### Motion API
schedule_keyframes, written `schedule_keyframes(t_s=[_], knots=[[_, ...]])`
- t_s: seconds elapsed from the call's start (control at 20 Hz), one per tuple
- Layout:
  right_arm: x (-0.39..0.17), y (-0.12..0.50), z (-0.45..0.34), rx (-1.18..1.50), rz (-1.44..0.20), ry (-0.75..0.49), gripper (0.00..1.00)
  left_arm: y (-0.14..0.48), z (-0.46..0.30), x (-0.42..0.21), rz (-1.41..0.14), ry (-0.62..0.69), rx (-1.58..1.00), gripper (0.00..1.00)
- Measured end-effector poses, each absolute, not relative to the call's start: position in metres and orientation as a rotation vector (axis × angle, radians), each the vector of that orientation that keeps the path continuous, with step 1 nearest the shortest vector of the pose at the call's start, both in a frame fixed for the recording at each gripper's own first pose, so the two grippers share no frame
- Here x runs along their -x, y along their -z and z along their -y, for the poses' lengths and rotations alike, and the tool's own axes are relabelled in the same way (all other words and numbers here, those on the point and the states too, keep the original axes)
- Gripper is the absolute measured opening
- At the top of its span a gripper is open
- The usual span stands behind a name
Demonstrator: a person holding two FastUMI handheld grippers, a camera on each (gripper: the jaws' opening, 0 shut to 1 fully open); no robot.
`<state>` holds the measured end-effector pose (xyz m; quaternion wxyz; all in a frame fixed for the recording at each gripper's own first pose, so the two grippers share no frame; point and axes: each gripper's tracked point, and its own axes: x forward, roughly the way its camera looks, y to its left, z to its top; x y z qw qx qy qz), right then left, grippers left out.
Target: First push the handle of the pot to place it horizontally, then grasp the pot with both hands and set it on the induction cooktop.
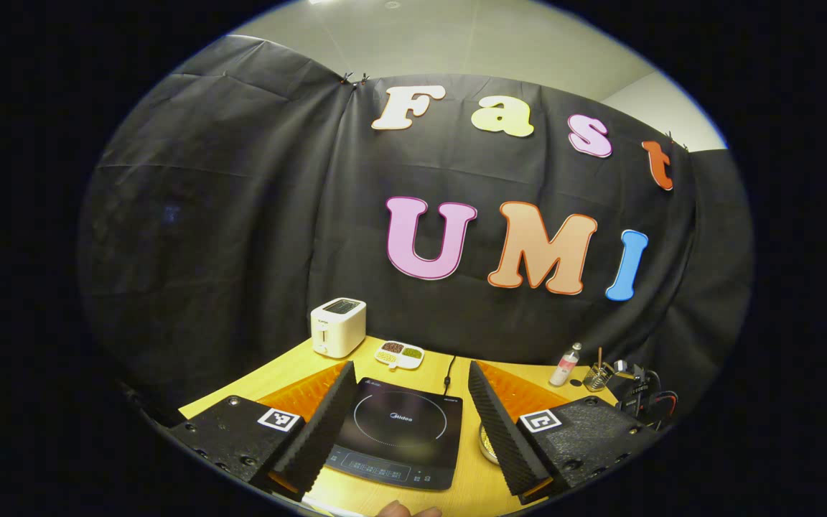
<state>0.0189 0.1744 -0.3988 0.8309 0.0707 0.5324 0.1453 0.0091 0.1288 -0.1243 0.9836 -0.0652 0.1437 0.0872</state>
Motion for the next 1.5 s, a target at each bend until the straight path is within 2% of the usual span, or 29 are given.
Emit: schedule_keyframes(t_s=[0.1,0.15,0.35,0.4,0.5,0.55,0.65,0.7,0.8,0.85,0.95,1.15,1.3,1.4,1.45,1.5], knots=[[-0.008,0.413,-0.173,-0.121,-1.185,-0.32,0.0,0.125,-0.131,-0.006,-0.294,-0.193,0.132,0.95],[-0.003,0.417,-0.174,-0.105,-1.2,-0.325,0.0,0.125,-0.133,-0.005,-0.293,-0.203,0.127,0.92],[0.006,0.428,-0.178,-0.064,-1.244,-0.354,0.0,0.126,-0.138,-0.001,-0.289,-0.232,0.127,0.95],[0.006,0.43,-0.177,-0.055,-1.248,-0.355,0.0,0.126,-0.141,0.0,-0.29,-0.238,0.128,0.92],[0.006,0.437,-0.176,-0.048,-1.259,-0.349,0.0,0.126,-0.142,0.001,-0.294,-0.248,0.132,0.92],[0.005,0.44,-0.175,-0.045,-1.265,-0.344,0.03,0.126,-0.143,0.002,-0.292,-0.252,0.131,0.92],[0.003,0.444,-0.173,-0.048,-1.272,-0.336,0.03,0.125,-0.144,0.004,-0.293,-0.256,0.122,0.92],[0.001,0.445,-0.172,-0.053,-1.274,-0.334,0.0,0.125,-0.144,0.003,-0.294,-0.257,0.119,0.92],[-0.002,0.446,-0.168,-0.047,-1.275,-0.328,0.03,0.124,-0.144,0.002,-0.294,-0.258,0.117,0.92],[-0.005,0.446,-0.166,-0.047,-1.275,-0.324,0.03,0.125,-0.144,0.003,-0.294,-0.259,0.116,0.95],[-0.011,0.445,-0.16,-0.055,-1.275,-0.308,0.03,0.125,-0.143,0.001,-0.294,-0.257,0.117,0.92],[-0.018,0.448,-0.128,-0.055,-1.283,-0.272,0.02,0.126,-0.14,-0.002,-0.296,-0.253,0.118,0.92],[-0.022,0.448,-0.11,-0.046,-1.284,-0.245,0.03,0.129,-0.136,-0.003,-0.297,-0.254,0.123,0.97],[-0.023,0.448,-0.095,-0.053,-1.285,-0.223,0.0,0.13,-0.132,-0.005,-0.3,-0.253,0.123,1.0],[-0.024,0.45,-0.09,-0.053,-1.286,-0.214,0.0,0.131,-0.13,-0.006,-0.3,-0.252,0.122,0.92],[-0.025,0.451,-0.083,-0.053,-1.285,-0.206,0.04,0.132,-0.128,-0.007,-0.3,-0.253,0.122,0.96]])
